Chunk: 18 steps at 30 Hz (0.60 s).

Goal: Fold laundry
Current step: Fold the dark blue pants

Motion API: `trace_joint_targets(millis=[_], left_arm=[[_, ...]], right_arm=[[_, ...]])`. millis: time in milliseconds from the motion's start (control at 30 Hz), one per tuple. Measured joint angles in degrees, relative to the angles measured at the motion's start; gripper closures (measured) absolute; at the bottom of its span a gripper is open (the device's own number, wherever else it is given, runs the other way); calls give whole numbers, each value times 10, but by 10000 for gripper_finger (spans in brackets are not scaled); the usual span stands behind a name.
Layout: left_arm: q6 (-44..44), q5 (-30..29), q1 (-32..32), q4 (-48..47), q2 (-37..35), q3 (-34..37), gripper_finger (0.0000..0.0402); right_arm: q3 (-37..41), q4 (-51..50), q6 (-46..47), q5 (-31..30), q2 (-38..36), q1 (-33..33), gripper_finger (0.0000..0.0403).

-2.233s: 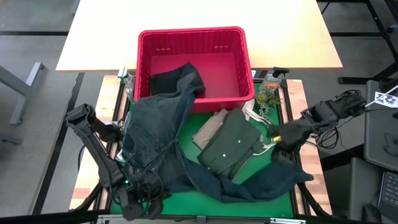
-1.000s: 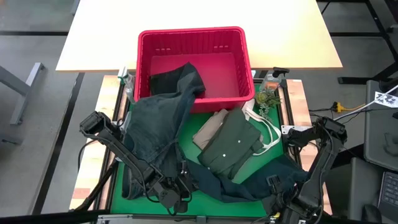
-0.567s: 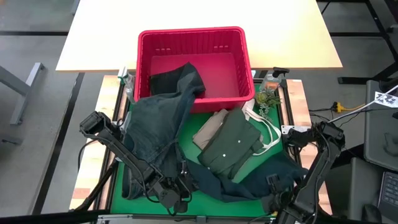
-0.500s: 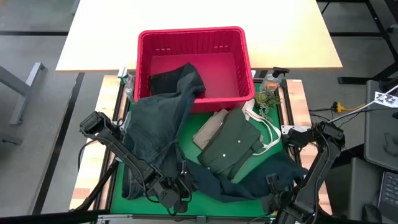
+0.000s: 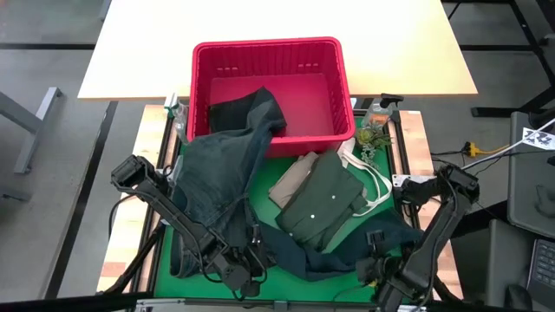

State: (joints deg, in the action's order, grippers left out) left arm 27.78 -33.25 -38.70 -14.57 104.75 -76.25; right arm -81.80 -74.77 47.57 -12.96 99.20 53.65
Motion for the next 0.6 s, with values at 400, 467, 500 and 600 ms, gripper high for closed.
trace_joint_targets(millis=[400,467,500,600], left_arm=[[0,-2,1,1,8,0,292],[0,-2,1,0,15,0,292],[0,-2,3,1,18,0,292],[1,-4,6,1,26,0,292]], right_arm=[[2,-155,-2,-156,-127,-97,390],[8,-142,-22,-192,-151,-125,396],[11,-139,-35,-204,-160,-140,398],[16,-152,-84,-214,-173,-190,398]])
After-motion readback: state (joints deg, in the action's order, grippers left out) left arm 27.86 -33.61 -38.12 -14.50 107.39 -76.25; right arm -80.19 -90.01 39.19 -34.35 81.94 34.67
